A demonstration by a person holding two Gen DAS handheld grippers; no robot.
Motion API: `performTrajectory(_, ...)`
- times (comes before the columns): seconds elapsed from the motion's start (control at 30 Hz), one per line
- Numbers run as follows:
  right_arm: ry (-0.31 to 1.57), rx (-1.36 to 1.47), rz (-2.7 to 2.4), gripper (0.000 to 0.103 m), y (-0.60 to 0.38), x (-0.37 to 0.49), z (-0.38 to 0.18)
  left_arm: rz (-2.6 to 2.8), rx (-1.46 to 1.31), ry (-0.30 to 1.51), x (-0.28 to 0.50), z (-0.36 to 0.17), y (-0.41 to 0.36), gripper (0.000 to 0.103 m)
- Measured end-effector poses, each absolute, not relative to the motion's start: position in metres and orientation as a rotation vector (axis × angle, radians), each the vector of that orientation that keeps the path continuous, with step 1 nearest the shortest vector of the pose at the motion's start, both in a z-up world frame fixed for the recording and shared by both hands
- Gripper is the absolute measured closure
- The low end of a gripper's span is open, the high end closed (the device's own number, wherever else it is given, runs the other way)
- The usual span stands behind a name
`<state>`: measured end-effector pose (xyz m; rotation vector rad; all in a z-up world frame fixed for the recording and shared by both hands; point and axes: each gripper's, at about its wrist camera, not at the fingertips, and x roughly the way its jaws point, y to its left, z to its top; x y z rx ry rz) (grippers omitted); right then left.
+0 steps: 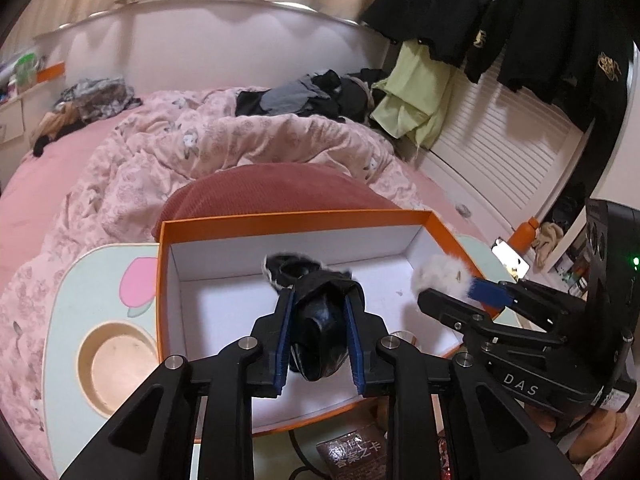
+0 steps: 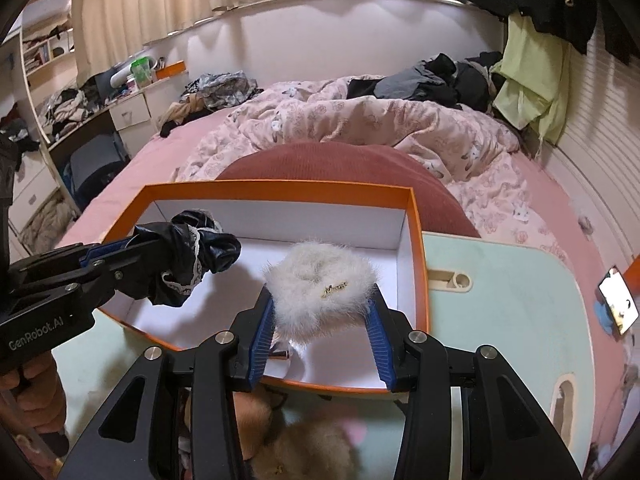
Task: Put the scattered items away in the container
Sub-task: 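Lower cloth bundle into box with left tool while right tool drops pompom in, then grasp white-haired doll figure on table with left tool and lift it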
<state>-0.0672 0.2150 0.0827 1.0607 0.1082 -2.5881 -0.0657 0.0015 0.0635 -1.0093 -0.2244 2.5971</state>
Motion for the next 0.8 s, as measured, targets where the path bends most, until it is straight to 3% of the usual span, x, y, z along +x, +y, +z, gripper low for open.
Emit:
performTrajectory(0.1,0.123,1.056,-2.599,0.055,0.213,-0.066,0.086,2.589,-0.995,-0.261,-0.064,0.066,-0.004,0.059)
performTrajectory(0.27,0.118,1.036,-2.652,0.038,0.215,-0.061,0.095,2.587,-0.939,-0.291,-0.050,0.077,-0.013,0.055)
performTrajectory(0.5,0.099,0.993,-2.639,0.038,0.219,-0.026,0.110,2.621,-0.875,-0.139,0.007,0.091,-0.009,0.027)
performTrajectory(0.6,0.075,0.997,-2.608,0.036,0.225,0.000,0.111,2.568,-0.876,-0.095,0.041,0.086,-0.009,0.025)
performTrajectory(0.67,0.059,1.025,-2.585,0.029,0.231,0.020,0.105,2.544,-0.909,-0.097,0.059,0.078,-0.010,0.024)
performTrajectory(0.8,0.077,1.105,-2.544,0.028,0.237,0.048,0.080,2.561,-0.982,-0.092,0.089,0.052,-0.012,0.023)
